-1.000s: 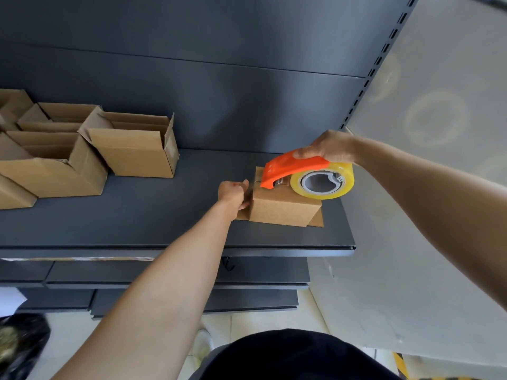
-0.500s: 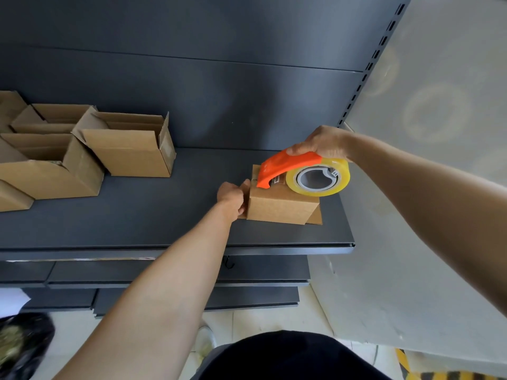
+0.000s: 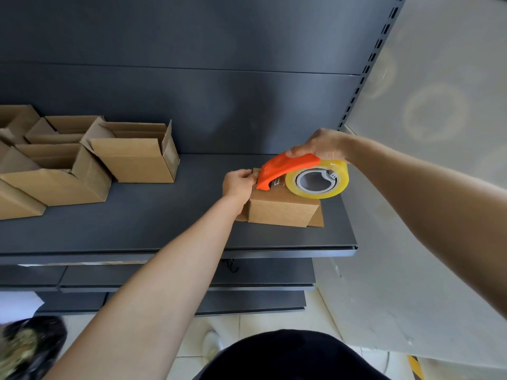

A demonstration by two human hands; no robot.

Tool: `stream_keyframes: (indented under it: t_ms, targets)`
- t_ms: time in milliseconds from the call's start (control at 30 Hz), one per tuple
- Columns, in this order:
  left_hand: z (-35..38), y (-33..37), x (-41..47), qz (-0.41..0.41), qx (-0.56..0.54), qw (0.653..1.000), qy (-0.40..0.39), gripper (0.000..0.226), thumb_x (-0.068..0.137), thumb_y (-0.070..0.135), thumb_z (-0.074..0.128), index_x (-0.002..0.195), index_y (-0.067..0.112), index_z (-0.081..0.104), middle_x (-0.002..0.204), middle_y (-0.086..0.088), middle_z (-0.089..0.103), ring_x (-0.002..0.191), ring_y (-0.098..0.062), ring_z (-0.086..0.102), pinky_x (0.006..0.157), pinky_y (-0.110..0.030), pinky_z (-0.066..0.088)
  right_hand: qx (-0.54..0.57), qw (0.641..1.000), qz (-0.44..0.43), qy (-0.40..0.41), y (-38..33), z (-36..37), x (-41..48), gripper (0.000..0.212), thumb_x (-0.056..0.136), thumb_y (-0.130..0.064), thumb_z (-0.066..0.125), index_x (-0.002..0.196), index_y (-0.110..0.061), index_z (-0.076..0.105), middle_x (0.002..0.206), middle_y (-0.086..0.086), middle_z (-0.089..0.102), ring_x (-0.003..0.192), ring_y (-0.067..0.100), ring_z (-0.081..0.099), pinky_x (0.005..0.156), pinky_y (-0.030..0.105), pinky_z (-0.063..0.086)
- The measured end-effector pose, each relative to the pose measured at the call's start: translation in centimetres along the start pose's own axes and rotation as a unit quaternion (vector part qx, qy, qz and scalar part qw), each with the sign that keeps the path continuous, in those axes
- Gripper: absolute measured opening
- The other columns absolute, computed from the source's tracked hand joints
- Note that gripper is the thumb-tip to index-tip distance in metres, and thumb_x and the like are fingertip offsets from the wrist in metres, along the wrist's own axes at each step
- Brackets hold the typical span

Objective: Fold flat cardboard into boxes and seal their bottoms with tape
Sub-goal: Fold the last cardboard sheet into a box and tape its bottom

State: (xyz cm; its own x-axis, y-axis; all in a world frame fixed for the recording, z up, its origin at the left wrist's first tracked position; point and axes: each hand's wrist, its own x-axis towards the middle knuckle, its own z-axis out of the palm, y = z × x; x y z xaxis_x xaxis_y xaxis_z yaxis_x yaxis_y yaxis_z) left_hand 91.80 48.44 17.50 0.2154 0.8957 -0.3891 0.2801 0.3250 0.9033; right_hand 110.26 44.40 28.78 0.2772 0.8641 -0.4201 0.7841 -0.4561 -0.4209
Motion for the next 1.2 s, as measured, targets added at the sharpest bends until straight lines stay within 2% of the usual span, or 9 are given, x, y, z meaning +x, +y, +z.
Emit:
stream_keyframes:
  t_ms: [133,300,467,700,800,867,1000,1100,1200]
  targets:
    - [0.4,-0.5,-0.6,-0.024,-0.03,0.999,-0.037,0.038,0.093,0.041,0.056,0.128,0.027,0.059,0.126,0.002,0.061,0.119,-0.019,0.054,0.106,-0.04,0.04,-0.001,1.0,-0.001,-0.003,0.5,-0.1,-0.1,0.057,0.072,-0.069,0.063,0.089,-0.014,0.066,0.092,0.006,0.067,0.087,0.022,0.061,0.084,0.037,0.046]
    - [0.4,-0.3,-0.5,0.035,0.009,0.999,-0.034,0.043,0.097,0.031,0.052,0.139,0.021,0.048,0.143,0.0,0.048,0.134,-0.018,0.041,0.114,-0.036,0.031,-0.002,1.0,-0.008,-0.028,0.2,-0.6,-0.7,0.069,0.063,-0.08,0.06,0.092,-0.018,0.067,0.096,0.003,0.068,0.091,0.022,0.062,0.091,0.04,0.047]
    - [0.9,-0.2,-0.7,0.069,0.063,0.996,-0.014,0.042,0.099,0.019,0.05,0.14,0.017,0.046,0.146,-0.002,0.045,0.137,-0.019,0.038,0.116,-0.033,0.027,0.007,0.998,-0.024,-0.051,1.3,-1.1,-1.3,0.058,0.07,-0.07,0.064,0.099,-0.02,0.064,0.107,0.002,0.066,0.1,0.024,0.061,0.095,0.038,0.045]
    - [0.7,-0.2,-0.4,0.078,0.119,0.99,0.01,0.04,0.1,0.023,0.045,0.141,0.02,0.046,0.147,0.0,0.043,0.136,-0.017,0.039,0.108,-0.022,0.024,0.001,0.999,0.001,-0.035,6.5,-5.4,-3.9,0.046,0.071,-0.061,0.069,0.09,-0.019,0.066,0.093,0.0,0.068,0.083,0.018,0.062,0.09,0.035,0.044]
    - [2.0,0.1,-0.7,0.094,0.14,0.986,0.005,0.041,0.101,0.022,0.044,0.142,0.019,0.044,0.148,-0.001,0.042,0.136,-0.018,0.039,0.11,-0.024,0.025,0.004,0.999,0.01,-0.037,8.4,-6.8,-4.9,0.06,0.06,-0.065,0.072,0.096,-0.018,0.071,0.094,0.002,0.072,0.088,0.022,0.066,0.095,0.04,0.047]
    - [2.8,0.3,-0.7,0.1,0.15,0.984,0.008,0.041,0.101,0.021,0.043,0.142,0.018,0.044,0.147,-0.003,0.043,0.136,-0.018,0.039,0.111,-0.025,0.026,0.0,0.999,0.01,-0.045,9.1,-7.0,-5.2,0.057,0.065,-0.064,0.071,0.1,-0.019,0.071,0.096,0.001,0.072,0.091,0.024,0.067,0.098,0.043,0.046]
    - [3.0,0.4,-0.7,0.107,0.175,0.978,0.018,0.041,0.102,0.019,0.041,0.143,0.019,0.043,0.148,-0.003,0.041,0.137,-0.019,0.038,0.112,-0.027,0.026,0.0,0.999,0.025,-0.045,10.6,-7.6,-6.1,0.07,0.051,-0.068,0.072,0.099,-0.018,0.071,0.096,0.003,0.073,0.09,0.026,0.068,0.097,0.042,0.047]
    - [3.6,0.5,-1.0,0.152,0.242,0.958,0.036,0.046,0.102,0.01,0.035,0.144,0.027,0.04,0.153,-0.001,0.033,0.138,-0.021,0.034,0.114,-0.031,0.026,0.0,0.999,0.03,-0.039,11.6,-8.2,-6.5,0.052,0.069,-0.059,0.07,0.101,-0.018,0.071,0.097,0.003,0.072,0.092,0.025,0.067,0.099,0.044,0.046]
    - [4.9,0.6,-1.3,0.243,0.362,0.899,0.028,0.062,0.091,-0.015,0.03,0.141,0.019,0.046,0.155,-0.004,0.028,0.143,-0.023,0.025,0.119,-0.037,0.016,-0.01,0.999,0.033,-0.028,12.0,-7.6,-6.3,0.048,0.071,-0.057,0.07,0.099,-0.018,0.07,0.098,0.002,0.07,0.094,0.025,0.065,0.099,0.041,0.045]
